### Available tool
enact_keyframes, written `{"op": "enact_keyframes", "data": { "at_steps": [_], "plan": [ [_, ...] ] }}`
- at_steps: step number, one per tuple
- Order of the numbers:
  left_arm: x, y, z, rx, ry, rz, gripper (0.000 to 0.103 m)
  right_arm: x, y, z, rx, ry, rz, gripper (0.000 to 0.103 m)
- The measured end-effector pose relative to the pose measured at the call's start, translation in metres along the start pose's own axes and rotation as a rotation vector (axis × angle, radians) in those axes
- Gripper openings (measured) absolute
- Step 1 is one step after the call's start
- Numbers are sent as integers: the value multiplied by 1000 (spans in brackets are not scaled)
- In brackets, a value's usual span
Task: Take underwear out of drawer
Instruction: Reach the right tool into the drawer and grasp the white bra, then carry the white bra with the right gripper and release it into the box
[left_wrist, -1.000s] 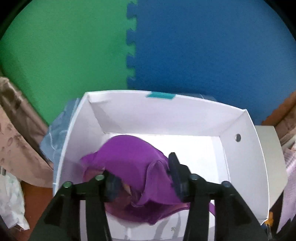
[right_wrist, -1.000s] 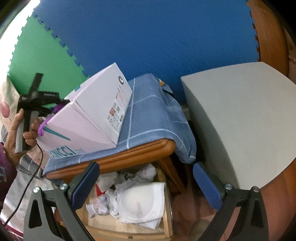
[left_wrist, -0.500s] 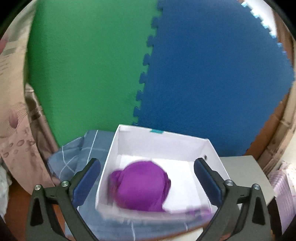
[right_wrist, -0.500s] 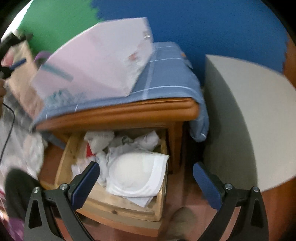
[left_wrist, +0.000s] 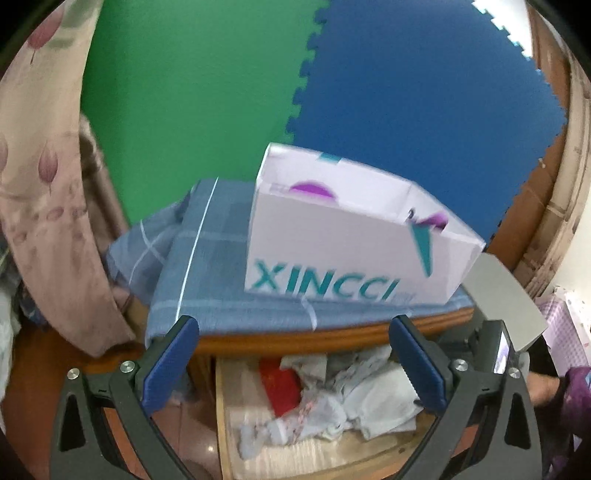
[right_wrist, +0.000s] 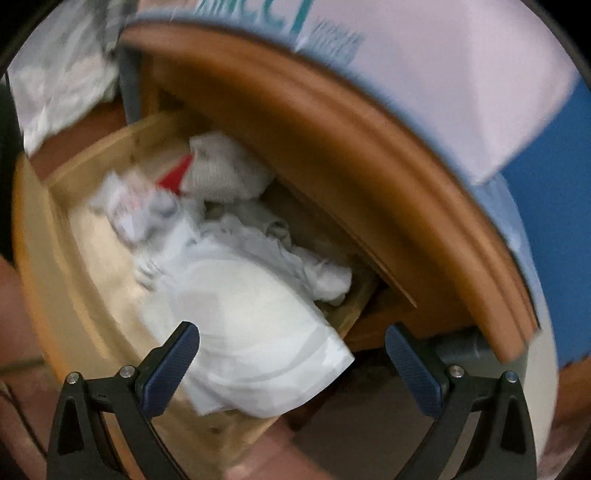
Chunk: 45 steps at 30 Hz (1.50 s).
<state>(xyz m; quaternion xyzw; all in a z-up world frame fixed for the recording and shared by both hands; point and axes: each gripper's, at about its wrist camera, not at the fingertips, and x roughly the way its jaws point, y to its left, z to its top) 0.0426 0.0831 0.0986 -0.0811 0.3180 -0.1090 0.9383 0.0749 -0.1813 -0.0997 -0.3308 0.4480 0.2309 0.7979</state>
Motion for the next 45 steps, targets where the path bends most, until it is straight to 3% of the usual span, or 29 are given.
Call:
{"op": "enact_keyframes", "data": {
  "at_steps": [5, 11, 13, 15, 16, 17, 18, 20, 22, 31, 36, 45],
  "plan": [
    [7, 7, -2, -33, 14, -16, 102, 28, -12, 1, -12, 32, 31, 103],
    [26, 2, -4, -42, 73, -44, 102, 59, -17, 3, -7, 87, 153, 103],
    [31, -2, -5, -34, 95, -52, 102, 69, -8, 2, -60, 108, 175, 103],
    [35, -7, -7, -12, 106, -46, 102, 81, 2, -1, -97, 150, 159, 95],
    [36, -9, -7, -2, 109, -42, 102, 81, 4, -1, -116, 138, 148, 84],
    [37, -12, -8, 9, 108, -37, 102, 82, 5, 0, -125, 134, 162, 51],
    [37, -13, -8, 16, 107, -34, 102, 86, 2, 2, -94, 148, 216, 33],
    [37, -15, -10, 29, 108, -26, 102, 91, 1, 2, -62, 156, 220, 19],
    [36, -17, -11, 45, 104, -14, 102, 90, 4, 2, -51, 153, 217, 12],
    [37, -15, -13, 51, 118, 7, 102, 25, -20, 16, 45, 66, 348, 11],
    [41, -9, -14, 24, 144, 3, 102, -41, -28, 29, 109, -9, 413, 11],
    [39, 4, -14, -35, 147, 9, 102, -162, -27, 21, 230, -195, 527, 11]
  ]
}}
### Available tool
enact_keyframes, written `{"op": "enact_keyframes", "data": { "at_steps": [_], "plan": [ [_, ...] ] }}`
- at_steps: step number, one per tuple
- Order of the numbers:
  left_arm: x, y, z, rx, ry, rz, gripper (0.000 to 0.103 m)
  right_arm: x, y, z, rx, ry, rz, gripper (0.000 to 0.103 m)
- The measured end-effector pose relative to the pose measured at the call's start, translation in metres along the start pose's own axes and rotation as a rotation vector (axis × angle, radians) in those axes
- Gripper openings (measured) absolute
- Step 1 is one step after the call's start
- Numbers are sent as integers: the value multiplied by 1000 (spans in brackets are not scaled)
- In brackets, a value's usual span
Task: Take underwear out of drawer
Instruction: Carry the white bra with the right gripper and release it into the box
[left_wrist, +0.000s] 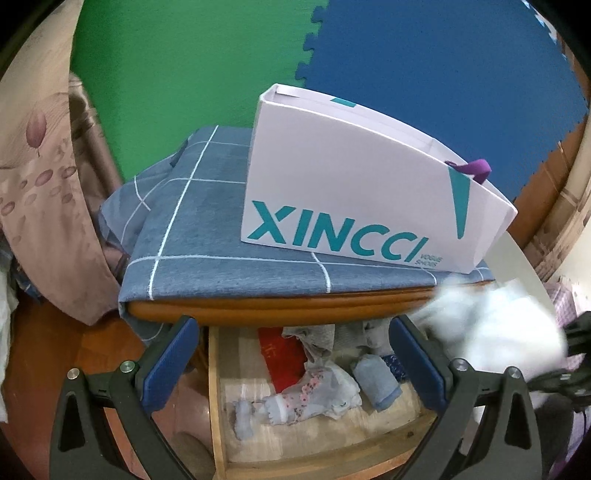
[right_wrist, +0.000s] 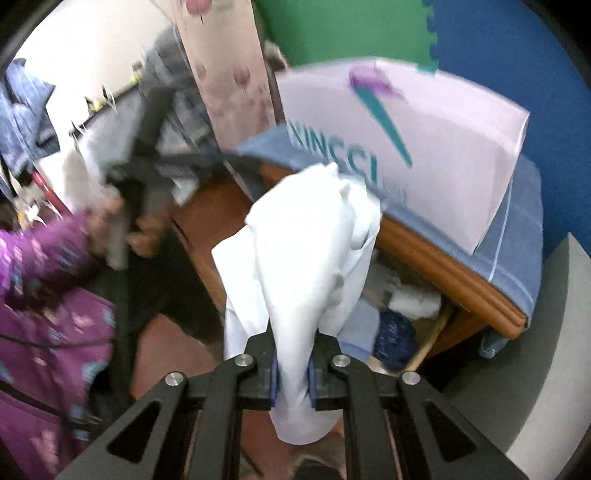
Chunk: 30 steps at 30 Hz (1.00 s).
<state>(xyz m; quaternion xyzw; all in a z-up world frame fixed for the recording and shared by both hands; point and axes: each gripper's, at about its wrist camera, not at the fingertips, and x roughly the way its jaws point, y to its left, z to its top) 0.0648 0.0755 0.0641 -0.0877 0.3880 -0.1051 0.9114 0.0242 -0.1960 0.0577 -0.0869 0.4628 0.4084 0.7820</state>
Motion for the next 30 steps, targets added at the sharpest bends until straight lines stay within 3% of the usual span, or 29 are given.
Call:
{"op": "enact_keyframes", "data": {
  "at_steps": [10, 16, 22, 30],
  "plan": [
    [-7, 19, 1, -111, -16, -37, 102, -101, 23, 64, 73, -264, 55, 11],
    [-14, 23, 2, -119, -30, -47, 102, -147, 24, 137, 23, -380, -33, 11],
    [-17, 14, 1, -51, -42, -30, 102, -109, -25, 198, 67, -330, -153, 11],
    [-15, -1, -4, 74, -29, 4, 102, -16, -108, 206, 225, -172, -275, 11]
  ]
}}
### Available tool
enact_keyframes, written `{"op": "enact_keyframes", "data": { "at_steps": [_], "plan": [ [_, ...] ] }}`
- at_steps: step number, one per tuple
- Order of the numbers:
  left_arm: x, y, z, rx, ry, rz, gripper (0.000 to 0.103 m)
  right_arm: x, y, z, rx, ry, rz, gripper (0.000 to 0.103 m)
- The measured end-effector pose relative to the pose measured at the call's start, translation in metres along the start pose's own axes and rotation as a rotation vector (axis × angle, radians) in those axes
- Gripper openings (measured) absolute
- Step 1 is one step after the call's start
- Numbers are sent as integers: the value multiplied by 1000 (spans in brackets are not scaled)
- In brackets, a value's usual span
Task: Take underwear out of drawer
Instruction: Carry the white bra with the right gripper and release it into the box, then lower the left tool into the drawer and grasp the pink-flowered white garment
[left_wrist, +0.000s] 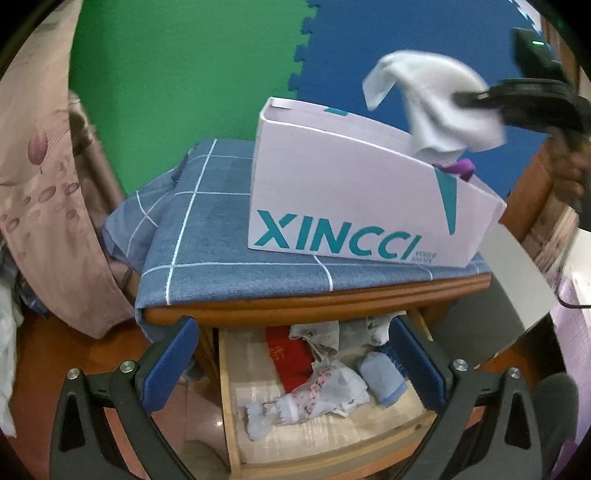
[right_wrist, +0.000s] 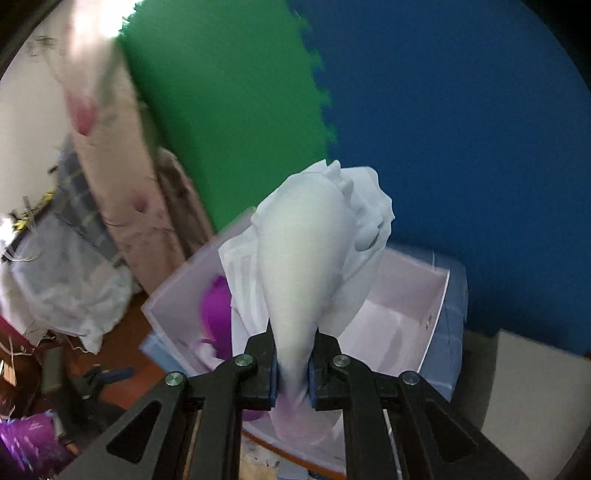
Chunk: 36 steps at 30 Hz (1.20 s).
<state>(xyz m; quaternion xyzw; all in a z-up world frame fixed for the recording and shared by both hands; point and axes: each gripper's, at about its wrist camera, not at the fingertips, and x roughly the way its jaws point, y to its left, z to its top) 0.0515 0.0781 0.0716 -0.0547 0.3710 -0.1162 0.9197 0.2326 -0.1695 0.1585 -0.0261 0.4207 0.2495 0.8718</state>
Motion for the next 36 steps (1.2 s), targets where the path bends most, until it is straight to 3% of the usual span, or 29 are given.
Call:
{"op": "enact_keyframes", "data": {
  "at_steps": [5, 10, 13, 17, 21, 23, 27, 32, 36],
  "plan": [
    [4, -6, -3, 53, 30, 12, 102, 54, -16, -10, 25, 134, -87, 11],
    [11, -9, -6, 82, 66, 15, 102, 82, -19, -18, 56, 208, -97, 12],
    [14, -9, -6, 93, 85, 26, 102, 94, -18, -22, 74, 233, -105, 24],
    [19, -6, -6, 88, 110, 39, 102, 72, -20, -24, 111, 103, -141, 48],
    [25, 0, -7, 62, 155, 28, 102, 19, -14, -31, 109, -90, -166, 54],
    [28, 3, -7, 49, 172, 17, 102, -12, -8, -42, 110, -176, -172, 59],
    [37, 6, -11, 26, 228, -3, 102, -73, 0, -96, 103, -334, -255, 72],
    [56, -8, -25, 87, 342, -11, 102, -97, -4, -168, 159, -411, -326, 73],
    [75, -35, -41, 240, 421, 33, 102, -90, -30, -225, 334, -407, -247, 73]
  ]
}}
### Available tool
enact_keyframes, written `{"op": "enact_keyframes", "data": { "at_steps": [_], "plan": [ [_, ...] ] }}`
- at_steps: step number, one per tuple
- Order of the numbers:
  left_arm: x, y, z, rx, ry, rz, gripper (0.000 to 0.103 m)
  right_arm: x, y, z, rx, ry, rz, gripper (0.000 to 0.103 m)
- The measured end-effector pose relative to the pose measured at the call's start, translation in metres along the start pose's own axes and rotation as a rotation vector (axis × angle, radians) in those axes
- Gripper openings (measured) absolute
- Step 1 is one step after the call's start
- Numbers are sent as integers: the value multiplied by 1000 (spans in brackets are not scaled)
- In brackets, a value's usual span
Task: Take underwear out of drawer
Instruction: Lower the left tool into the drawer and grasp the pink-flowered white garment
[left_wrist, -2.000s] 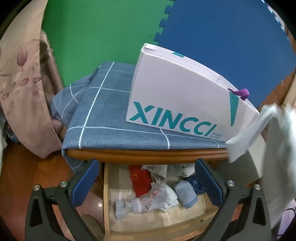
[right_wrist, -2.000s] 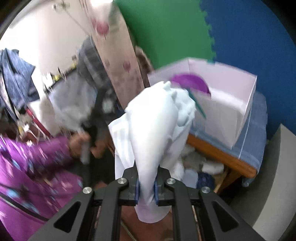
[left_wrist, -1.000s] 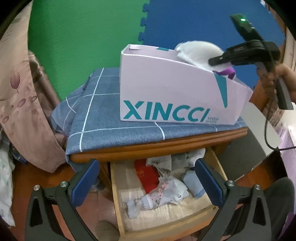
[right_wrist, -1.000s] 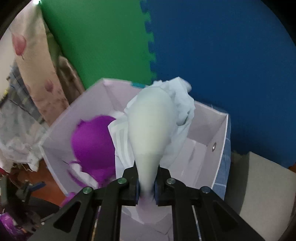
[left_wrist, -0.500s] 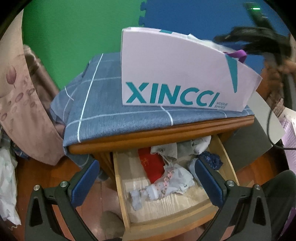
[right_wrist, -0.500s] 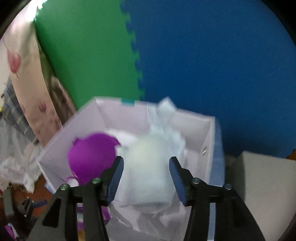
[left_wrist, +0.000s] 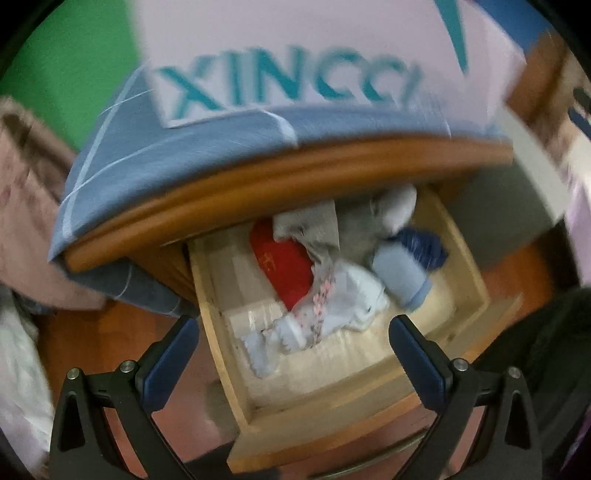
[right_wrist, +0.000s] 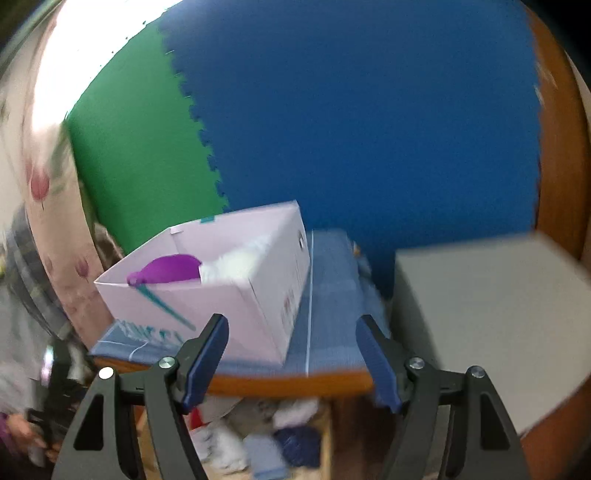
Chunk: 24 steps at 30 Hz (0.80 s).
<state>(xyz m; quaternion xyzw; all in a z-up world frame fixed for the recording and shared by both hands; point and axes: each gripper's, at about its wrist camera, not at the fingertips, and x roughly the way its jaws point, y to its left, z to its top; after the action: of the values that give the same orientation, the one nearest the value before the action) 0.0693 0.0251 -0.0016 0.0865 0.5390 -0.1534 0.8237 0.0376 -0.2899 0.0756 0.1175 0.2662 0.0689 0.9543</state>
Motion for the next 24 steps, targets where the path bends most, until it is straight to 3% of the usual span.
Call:
{"op": "enact_keyframes", "data": {
  "at_steps": [3, 5, 7, 11, 16, 21, 24],
  "plan": [
    [18, -20, 1, 104, 62, 21, 102, 7, -38, -27, 191, 74, 50, 73],
    [34, -32, 3, 151, 111, 2, 102, 12, -55, -29, 319, 140, 151, 73],
    [50, -40, 4, 199, 141, 19, 101, 10, -66, -28, 375, 129, 215, 73],
    [83, -65, 2, 368, 181, 101, 87, -3, -74, -26, 374, 93, 205, 73],
    [116, -64, -2, 440, 240, 151, 78, 0, -78, -27, 400, 111, 242, 73],
    [135, -59, -1, 496, 251, 178, 78, 2, -73, -26, 395, 119, 286, 73],
    [147, -57, -4, 525, 304, 182, 85, 3, -67, -27, 362, 135, 291, 73]
  ]
}}
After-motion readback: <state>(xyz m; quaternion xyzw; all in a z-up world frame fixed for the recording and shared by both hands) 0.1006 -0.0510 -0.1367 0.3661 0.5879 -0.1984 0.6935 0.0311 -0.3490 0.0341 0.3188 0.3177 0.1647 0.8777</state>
